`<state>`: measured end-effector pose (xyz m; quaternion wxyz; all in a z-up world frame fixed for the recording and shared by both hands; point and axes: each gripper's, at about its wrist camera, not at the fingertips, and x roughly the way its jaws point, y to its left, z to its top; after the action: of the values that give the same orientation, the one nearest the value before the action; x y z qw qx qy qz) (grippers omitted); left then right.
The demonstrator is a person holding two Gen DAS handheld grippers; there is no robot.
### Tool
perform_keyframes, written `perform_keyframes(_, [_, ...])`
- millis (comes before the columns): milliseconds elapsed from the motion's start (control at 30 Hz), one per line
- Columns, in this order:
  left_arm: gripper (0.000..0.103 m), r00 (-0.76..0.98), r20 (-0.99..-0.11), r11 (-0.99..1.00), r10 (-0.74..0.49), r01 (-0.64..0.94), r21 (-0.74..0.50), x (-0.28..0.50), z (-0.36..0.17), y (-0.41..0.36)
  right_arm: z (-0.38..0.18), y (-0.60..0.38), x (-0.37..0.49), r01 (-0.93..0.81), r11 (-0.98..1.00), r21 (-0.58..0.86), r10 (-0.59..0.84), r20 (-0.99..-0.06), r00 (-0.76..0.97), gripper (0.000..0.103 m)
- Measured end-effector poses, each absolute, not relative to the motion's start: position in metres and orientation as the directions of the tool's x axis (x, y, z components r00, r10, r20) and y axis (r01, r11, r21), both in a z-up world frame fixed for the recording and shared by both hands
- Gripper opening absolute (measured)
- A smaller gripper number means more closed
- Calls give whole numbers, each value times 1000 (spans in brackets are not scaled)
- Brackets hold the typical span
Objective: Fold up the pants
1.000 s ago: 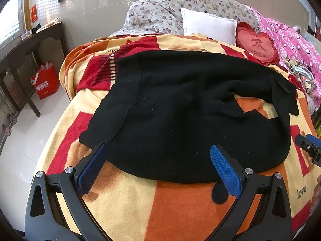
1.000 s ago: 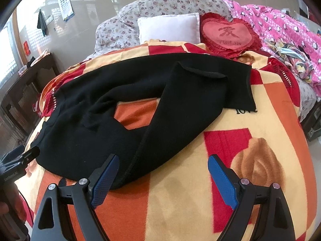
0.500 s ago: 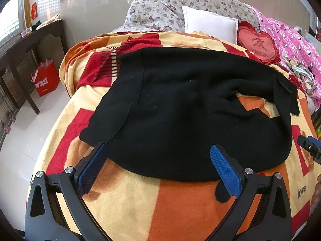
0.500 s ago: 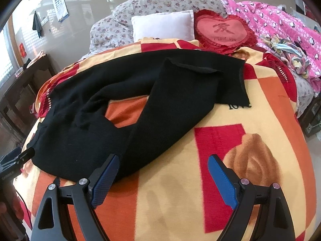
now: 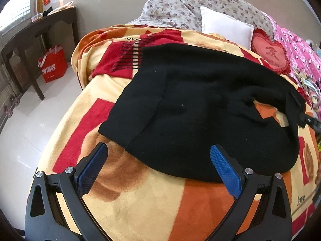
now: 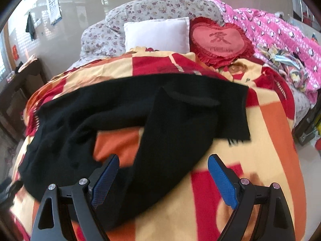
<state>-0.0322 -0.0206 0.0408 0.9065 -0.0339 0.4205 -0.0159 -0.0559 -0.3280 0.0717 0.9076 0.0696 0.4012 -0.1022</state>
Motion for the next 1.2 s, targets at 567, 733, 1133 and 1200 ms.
perform_keyframes(567, [102, 618, -782, 993, -84, -18, -121, -27, 33, -13, 54, -361, -37, 269, 952, 148, -73, -743, 666, 11])
perform_keyframes(733, [102, 625, -776, 993, -81, -12, -113, -32, 37, -15, 75, -378, -87, 285, 946, 157, -98, -698, 710, 10])
perform_keyframes(1133, [102, 612, -782, 988, -120, -7, -156, -42, 36, -6, 28, -443, -164, 405, 837, 369, -3, -736, 677, 12])
perform_keyframes(1200, [102, 607, -782, 984, -139, -5, -179, -43, 35, -2, 27, -444, -164, 409, 833, 373, -6, -732, 681, 20])
